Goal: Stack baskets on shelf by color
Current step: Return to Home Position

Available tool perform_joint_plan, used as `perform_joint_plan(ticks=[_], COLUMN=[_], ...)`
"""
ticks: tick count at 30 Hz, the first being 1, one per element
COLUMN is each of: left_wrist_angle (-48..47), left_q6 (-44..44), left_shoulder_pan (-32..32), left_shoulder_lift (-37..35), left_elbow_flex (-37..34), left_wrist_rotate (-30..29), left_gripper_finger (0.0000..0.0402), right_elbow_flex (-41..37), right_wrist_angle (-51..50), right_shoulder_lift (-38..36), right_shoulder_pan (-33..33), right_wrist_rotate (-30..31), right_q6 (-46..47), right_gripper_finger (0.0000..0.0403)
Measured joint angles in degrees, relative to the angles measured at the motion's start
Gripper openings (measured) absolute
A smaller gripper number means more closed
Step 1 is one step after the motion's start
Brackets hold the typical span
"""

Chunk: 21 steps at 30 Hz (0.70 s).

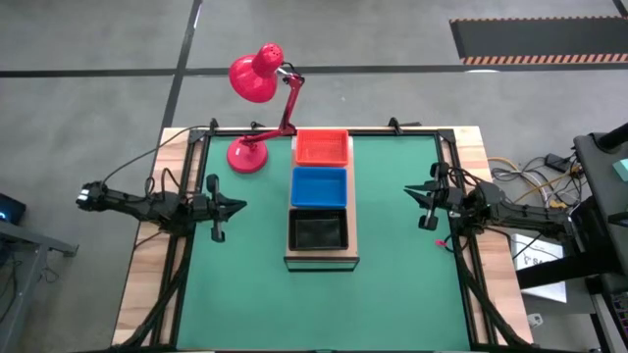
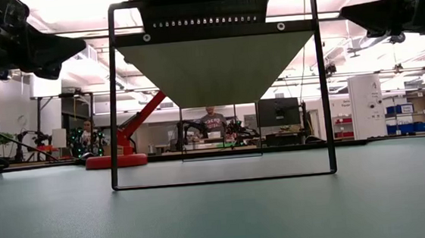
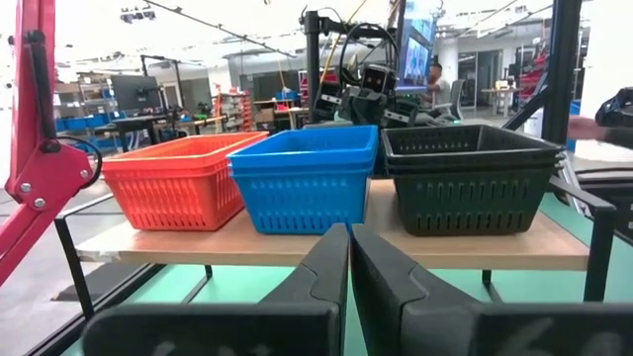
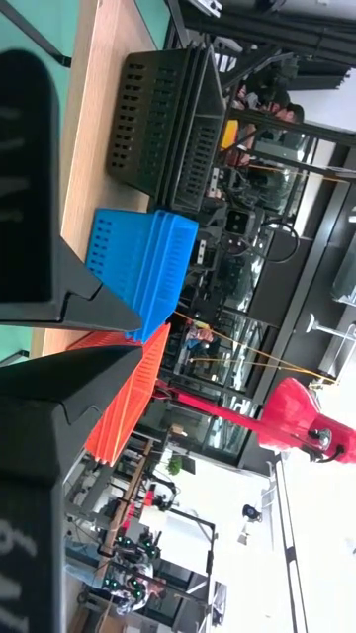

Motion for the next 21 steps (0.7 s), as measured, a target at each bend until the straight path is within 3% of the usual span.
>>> perform_joint_plan(ticks=[21], left_wrist_angle=[0.0], left_q6=[0.0], left_shoulder_pan=[0.0], left_shoulder_lift=[2.7], left_elbow_flex=[0.0], left_wrist_rotate=[0.0], left_gripper_finger=[0.0000], right_elbow_flex=[0.0], right_wrist_angle=[0.0], right_shoulder_lift=[0.0], right_shoulder_pan=[0.0], right_wrist_rotate=[0.0], right_q6=[0.0], right_gripper_finger=[0.0027])
